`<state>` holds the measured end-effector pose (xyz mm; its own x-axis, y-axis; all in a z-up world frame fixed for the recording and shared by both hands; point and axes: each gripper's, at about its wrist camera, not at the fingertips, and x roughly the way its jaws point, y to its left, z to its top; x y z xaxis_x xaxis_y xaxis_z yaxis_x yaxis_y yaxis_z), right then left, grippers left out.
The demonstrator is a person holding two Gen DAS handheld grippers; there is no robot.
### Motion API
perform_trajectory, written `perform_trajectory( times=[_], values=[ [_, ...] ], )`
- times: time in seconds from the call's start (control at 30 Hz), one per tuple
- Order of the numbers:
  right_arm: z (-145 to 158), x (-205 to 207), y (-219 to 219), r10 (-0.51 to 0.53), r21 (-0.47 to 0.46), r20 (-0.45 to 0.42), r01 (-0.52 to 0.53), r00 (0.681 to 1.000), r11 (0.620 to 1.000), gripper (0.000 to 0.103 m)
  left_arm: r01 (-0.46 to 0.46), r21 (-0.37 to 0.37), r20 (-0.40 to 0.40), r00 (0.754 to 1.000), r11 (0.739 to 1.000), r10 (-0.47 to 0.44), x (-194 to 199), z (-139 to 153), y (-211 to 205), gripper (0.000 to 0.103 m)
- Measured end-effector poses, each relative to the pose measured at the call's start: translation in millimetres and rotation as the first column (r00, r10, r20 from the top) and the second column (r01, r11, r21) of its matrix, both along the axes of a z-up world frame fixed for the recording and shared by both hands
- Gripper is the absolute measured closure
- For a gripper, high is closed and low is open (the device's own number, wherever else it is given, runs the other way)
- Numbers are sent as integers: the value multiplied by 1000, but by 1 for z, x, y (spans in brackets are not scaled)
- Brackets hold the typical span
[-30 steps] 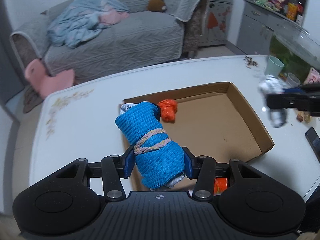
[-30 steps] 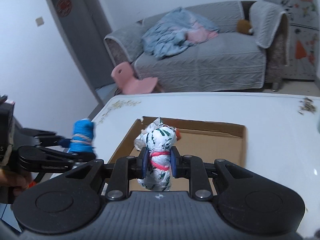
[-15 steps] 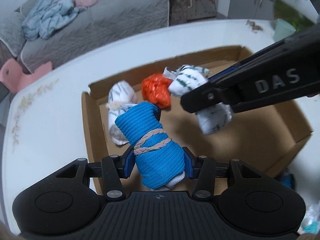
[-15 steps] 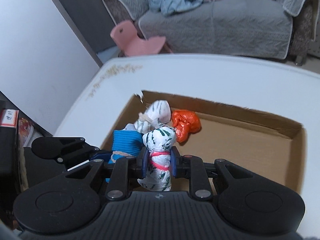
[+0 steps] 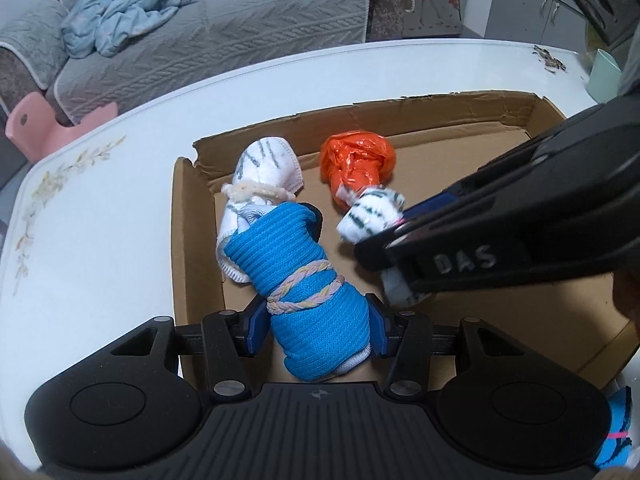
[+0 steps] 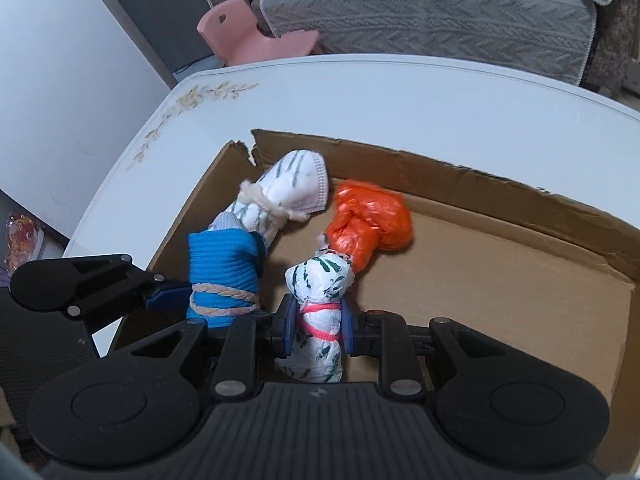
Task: Organize objects
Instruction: 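Carry blue sock roll with left gripper into box while right gripper places tiger-print sock, then open both grippers and withdraw them from the box toward the pile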
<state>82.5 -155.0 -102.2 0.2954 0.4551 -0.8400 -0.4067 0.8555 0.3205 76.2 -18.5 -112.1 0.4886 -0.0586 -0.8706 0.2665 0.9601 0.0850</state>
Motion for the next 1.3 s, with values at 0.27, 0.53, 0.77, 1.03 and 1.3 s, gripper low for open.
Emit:
perform_trajectory(
  times=[0.27,0.53,0.77,1.03,1.3],
  values=[
    [4,-4,-3,-17,-12,7,17,1000,1000,77,-9,9,-10,1000,1000,10,3,-2,-1,44],
    [20,-7,-21,-42,20,11,42,999,999,75,6,7,5,1000,1000,-6,-3,13,-4,41],
    [47,-16,-36,-68,77,17,67,998,995,89,-7,-8,12,1000,1000,7,-21,47,1,45],
    [80,-49,-32,-26,120,19,23,999,992,94,-51,-93,-32,998,994,48,-63,89,16,89],
    [101,-86,-37,-30,143,37,24,999,989,103,-108,-175,-30,994,979,104,-109,117,30,103]
  ],
)
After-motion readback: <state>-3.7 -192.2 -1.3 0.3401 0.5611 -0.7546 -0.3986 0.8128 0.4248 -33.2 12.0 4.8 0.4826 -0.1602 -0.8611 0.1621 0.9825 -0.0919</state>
